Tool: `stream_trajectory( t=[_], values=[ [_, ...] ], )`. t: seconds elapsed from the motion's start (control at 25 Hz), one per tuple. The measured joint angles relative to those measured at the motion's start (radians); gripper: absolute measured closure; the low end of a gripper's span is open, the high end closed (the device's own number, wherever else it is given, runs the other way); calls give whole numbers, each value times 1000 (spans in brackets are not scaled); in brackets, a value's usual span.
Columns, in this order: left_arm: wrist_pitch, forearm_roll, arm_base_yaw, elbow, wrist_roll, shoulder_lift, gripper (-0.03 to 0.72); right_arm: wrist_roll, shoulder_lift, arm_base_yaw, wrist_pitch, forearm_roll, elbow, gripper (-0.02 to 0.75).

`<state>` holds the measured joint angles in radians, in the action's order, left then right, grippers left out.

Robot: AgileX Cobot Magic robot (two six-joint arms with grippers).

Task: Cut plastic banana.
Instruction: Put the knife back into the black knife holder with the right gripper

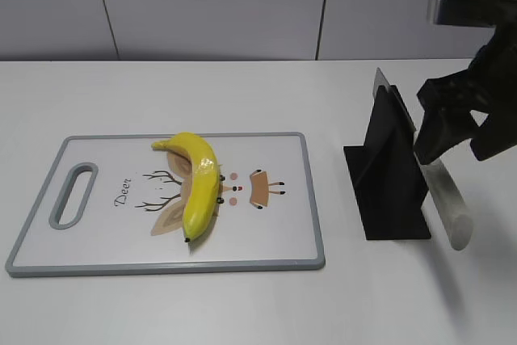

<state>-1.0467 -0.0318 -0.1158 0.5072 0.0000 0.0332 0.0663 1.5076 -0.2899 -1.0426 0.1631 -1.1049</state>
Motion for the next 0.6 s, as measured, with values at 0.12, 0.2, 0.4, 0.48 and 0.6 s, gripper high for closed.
stream_trajectory(
  t=[0.12, 0.2, 0.4, 0.48, 0.6],
  values=[
    [0, 0, 0, 0, 0, 0, 105, -35, -55, 0, 2, 2, 0, 197],
    [0, 0, 0, 0, 0, 0, 105, -76, -100, 0, 4, 17, 0, 197],
    [0, 0, 0, 0, 0, 0, 105, -140, -240, 0, 33, 34, 1, 197],
    [0, 0, 0, 0, 0, 0, 105, -161, -297, 0, 69, 36, 10, 197],
    [0, 0, 0, 0, 0, 0, 105, -224, -400, 0, 143, 45, 56, 197]
  ],
)
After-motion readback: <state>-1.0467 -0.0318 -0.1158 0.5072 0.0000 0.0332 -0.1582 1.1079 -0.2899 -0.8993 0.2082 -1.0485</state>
